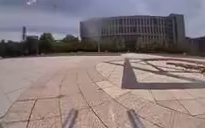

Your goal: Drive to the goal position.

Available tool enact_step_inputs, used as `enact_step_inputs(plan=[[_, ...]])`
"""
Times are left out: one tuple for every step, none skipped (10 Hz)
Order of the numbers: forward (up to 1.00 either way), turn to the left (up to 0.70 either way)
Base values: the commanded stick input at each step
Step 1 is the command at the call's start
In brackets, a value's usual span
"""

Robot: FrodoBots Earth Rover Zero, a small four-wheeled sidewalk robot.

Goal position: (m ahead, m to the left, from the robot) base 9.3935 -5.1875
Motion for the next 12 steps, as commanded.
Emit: enact_step_inputs(plan=[[0.5, 0.0], [0.5, 0.0], [0.5, 0.0], [0.5, 0.0], [0.5, 0.0], [0.5, 0.0], [0.5, 0.0], [0.5, 0.0], [0.48, 0.0], [0.23, 0.0], [0.0, 0.0], [0.0, 0.0]])
